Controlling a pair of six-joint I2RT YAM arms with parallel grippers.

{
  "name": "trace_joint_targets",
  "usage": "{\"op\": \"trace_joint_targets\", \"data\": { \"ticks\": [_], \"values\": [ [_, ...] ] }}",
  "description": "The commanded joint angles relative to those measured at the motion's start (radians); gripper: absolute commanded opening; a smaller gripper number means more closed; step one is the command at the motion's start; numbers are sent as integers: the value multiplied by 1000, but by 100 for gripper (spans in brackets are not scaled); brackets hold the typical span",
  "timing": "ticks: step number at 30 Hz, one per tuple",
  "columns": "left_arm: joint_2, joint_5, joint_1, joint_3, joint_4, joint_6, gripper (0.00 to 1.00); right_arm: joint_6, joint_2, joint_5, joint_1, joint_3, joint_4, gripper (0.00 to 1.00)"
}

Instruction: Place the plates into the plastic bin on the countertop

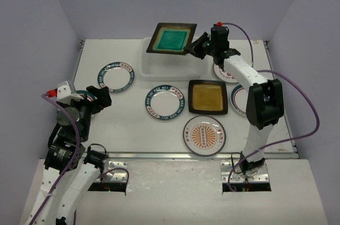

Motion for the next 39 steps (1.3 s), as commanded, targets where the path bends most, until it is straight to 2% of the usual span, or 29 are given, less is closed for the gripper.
{"op": "trace_joint_targets", "data": {
  "ticks": [1, 3, 11, 15, 20, 23, 33, 38, 39],
  "values": [
    [8, 13, -11, 1, 33, 2, 100, -171, 98, -150, -34, 268, -82, 0],
    [6, 14, -11, 1, 33, 2, 100, -205, 139, -183, -46, 329, -109, 0],
    [14, 22, -11, 0, 35, 5, 100, -322, 199, -201, -57, 348, -110, 0],
    [11, 22, -11, 0, 36, 5, 100, -331, 197, -224, -57, 299, -72, 0],
    [15, 28, -11, -2, 39, 6, 100, -323, 127, -272, -58, 142, 75, 0],
    [19, 33, -11, -2, 42, 7, 100, -319, 125, -270, -57, 117, 82, 0],
    [16, 36, -10, -2, 39, 7, 100, -306, 208, -283, -57, 149, 37, 0],
    [14, 36, -11, -2, 41, 7, 100, -354, 249, -244, -59, 225, -54, 4],
    [14, 36, -11, -2, 41, 7, 100, -357, 267, -241, -57, 250, -78, 7]
  ]
}}
